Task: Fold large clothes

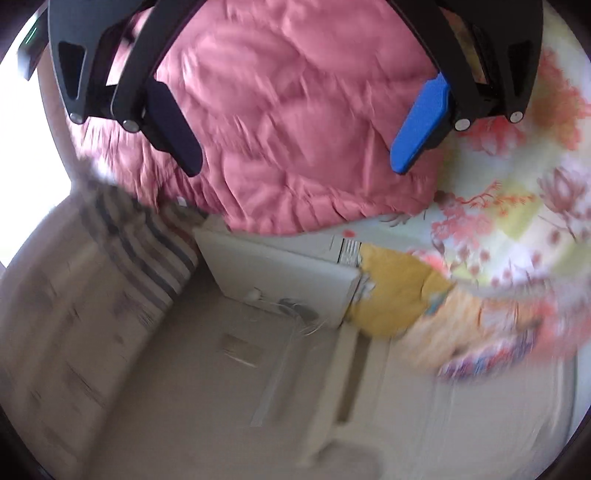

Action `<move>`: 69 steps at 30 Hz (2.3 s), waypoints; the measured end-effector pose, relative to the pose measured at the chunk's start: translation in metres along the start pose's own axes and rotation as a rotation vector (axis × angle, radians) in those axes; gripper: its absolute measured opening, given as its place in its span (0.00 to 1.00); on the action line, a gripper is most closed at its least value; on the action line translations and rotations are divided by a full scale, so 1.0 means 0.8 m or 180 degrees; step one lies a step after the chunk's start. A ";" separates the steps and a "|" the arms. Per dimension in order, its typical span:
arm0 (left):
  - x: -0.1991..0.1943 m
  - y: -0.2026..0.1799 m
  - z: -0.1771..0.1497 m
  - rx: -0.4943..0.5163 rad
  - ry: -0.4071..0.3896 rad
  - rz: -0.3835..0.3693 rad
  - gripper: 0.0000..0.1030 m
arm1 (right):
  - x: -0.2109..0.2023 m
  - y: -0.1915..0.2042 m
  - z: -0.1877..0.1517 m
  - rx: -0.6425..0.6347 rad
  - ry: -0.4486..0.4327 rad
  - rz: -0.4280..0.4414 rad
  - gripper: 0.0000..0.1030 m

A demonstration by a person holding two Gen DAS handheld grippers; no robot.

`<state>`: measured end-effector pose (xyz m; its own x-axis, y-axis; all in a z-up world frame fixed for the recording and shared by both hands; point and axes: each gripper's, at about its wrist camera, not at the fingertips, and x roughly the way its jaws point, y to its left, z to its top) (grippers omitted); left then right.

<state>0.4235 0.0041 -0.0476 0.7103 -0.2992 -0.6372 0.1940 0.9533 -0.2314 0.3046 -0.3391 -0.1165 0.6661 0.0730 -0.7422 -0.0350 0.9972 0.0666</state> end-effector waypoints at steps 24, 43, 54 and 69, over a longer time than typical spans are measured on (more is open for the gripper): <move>-0.046 -0.061 -0.133 0.0756 0.0306 0.0851 0.98 | 0.003 0.001 0.000 -0.0015 0.0033 0.0082 0.83; -0.102 -0.060 -0.216 0.1064 0.0449 0.1079 0.98 | -0.037 0.025 -0.054 -0.0285 0.0433 -0.0091 0.90; -0.142 -0.030 -0.227 0.0777 0.0411 0.1013 0.98 | -0.065 0.003 -0.083 -0.0302 0.0479 0.0007 0.93; -0.223 -0.022 -0.267 0.0367 0.0141 0.0789 0.98 | -0.162 -0.080 -0.133 0.0350 0.0114 0.0034 0.95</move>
<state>0.1486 0.0322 -0.0867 0.7159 -0.0553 -0.6960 0.0954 0.9953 0.0191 0.1412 -0.4104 -0.0953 0.6389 0.0863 -0.7644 0.0412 0.9884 0.1460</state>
